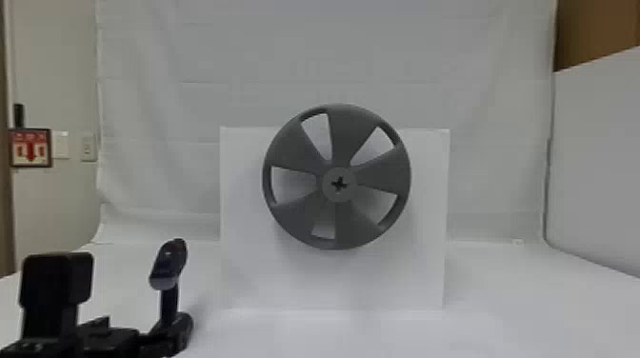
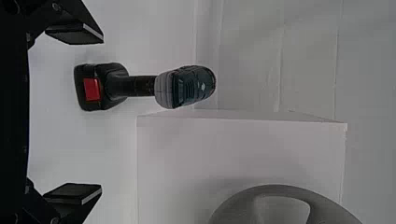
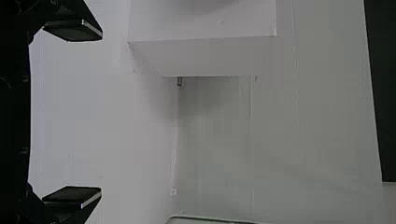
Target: Grasp the drill and bring into the middle of wheel
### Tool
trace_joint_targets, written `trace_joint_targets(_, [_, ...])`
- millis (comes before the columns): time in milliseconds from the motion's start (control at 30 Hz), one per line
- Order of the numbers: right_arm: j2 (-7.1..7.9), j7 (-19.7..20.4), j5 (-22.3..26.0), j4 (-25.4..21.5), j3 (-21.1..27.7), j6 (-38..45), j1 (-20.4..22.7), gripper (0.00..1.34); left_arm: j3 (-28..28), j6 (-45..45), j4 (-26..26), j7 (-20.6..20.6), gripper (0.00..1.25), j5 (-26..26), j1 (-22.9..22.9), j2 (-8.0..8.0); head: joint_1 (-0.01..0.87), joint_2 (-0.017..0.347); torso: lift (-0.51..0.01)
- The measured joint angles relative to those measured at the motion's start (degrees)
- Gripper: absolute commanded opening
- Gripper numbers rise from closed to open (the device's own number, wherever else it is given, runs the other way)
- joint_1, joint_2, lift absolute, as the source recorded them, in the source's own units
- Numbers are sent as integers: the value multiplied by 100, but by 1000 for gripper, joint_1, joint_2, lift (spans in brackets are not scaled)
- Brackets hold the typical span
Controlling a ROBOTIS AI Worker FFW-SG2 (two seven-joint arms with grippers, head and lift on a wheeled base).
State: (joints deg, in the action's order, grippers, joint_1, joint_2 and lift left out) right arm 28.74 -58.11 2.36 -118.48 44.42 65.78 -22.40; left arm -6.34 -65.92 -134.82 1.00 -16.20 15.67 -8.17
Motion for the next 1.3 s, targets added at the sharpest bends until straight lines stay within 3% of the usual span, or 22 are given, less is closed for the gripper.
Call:
trace_joint_targets(367, [-312, -8, 24, -27, 7, 3, 23, 1209, -100, 0, 0, -1, 1092, -67, -62, -8, 54, 31, -403])
trace_joint_targets(1000, [-242, -23, 34, -35, -74, 8, 81, 1209, -72, 0, 0, 4, 1095, -24, -31, -26, 54, 31, -403])
trace_joint_targets(1300, [-236, -24, 19, -35, -104, 31, 79, 1209, 266, 101, 211, -4, 1095, 411, 152, -27, 54, 31, -403])
